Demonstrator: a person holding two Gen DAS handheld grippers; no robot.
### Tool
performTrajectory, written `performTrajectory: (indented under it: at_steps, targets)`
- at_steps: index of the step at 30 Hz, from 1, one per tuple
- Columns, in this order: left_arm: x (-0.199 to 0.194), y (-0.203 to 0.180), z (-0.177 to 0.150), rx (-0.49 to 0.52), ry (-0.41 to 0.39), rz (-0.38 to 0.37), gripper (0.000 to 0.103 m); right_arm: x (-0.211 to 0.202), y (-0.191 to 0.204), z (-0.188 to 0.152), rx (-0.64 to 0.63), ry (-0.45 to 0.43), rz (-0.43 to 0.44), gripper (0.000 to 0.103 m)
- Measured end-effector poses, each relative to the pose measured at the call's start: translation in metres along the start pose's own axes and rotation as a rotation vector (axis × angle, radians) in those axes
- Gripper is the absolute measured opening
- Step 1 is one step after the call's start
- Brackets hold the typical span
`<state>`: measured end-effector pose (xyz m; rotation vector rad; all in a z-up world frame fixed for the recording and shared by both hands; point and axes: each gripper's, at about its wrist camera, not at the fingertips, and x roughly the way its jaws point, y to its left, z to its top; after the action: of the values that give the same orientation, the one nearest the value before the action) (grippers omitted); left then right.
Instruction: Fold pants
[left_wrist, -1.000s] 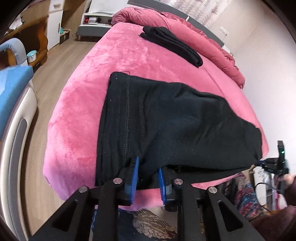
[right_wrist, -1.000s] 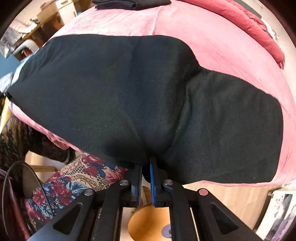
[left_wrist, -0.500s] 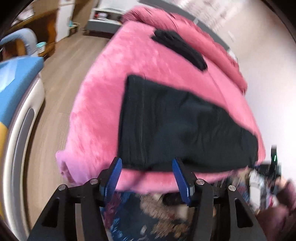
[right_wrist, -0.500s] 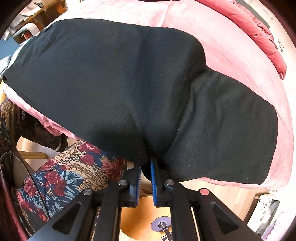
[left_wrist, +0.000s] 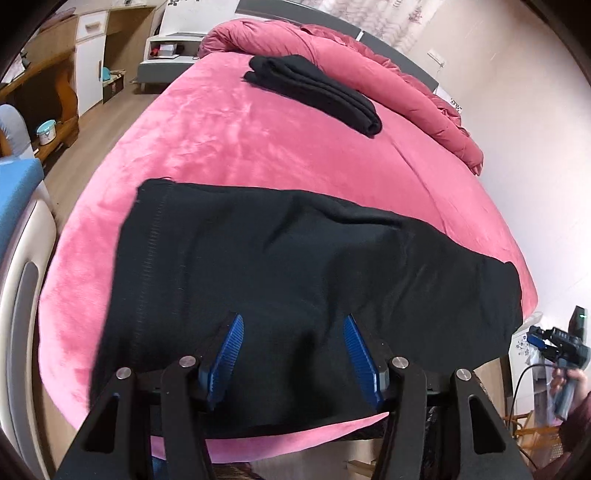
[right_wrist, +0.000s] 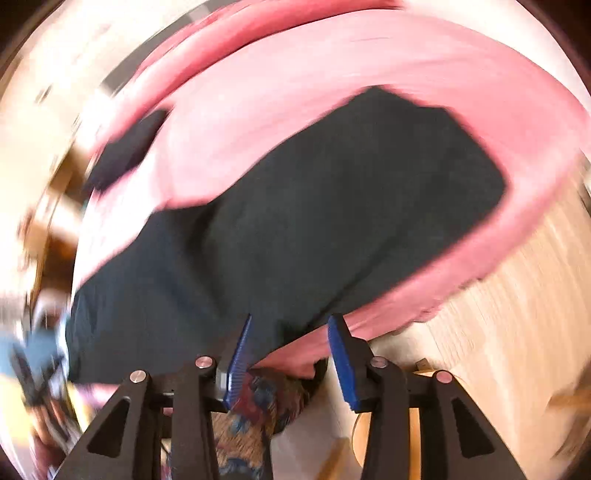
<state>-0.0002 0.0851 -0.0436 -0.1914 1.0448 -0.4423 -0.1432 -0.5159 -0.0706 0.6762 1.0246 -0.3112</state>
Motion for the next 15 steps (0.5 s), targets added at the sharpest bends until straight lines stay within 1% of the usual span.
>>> performTrajectory:
  at_steps: [2,4,6,7,10,11,12,13,15]
  targets:
    - [0.005,-0.008,-0.002,0.023,0.002,0.027,0.059,-0.002,-0.024,0.005,0.105,-0.051,-0.01,0.042]
    - [0.008,-0.015,-0.003,0.03,0.014,0.025,0.058,-0.004,-0.046,0.015,0.201,-0.121,-0.023,0.042]
    - [0.009,-0.023,-0.003,0.043,0.018,0.031,0.058,-0.003,-0.06,0.03,0.253,-0.174,-0.038,0.042]
    - [0.01,-0.026,-0.003,0.048,0.016,0.035,0.058,-0.002,-0.066,0.041,0.276,-0.201,-0.031,0.042]
    - [0.013,-0.034,-0.002,0.053,0.02,0.039,0.059,0.002,-0.08,0.058,0.378,-0.234,0.039,0.044]
    - [0.014,-0.037,-0.003,0.059,0.019,0.044,0.059,0.007,-0.085,0.063,0.41,-0.246,0.055,0.052]
    - [0.016,-0.04,-0.003,0.065,0.025,0.052,0.059,0.011,-0.085,0.067,0.424,-0.248,0.051,0.057]
    - [0.018,-0.043,-0.003,0.07,0.029,0.062,0.059,0.017,-0.087,0.07,0.438,-0.246,0.047,0.06]
    - [0.022,-0.048,-0.004,0.073,0.033,0.071,0.059,0.031,-0.086,0.075,0.467,-0.234,0.061,0.06]
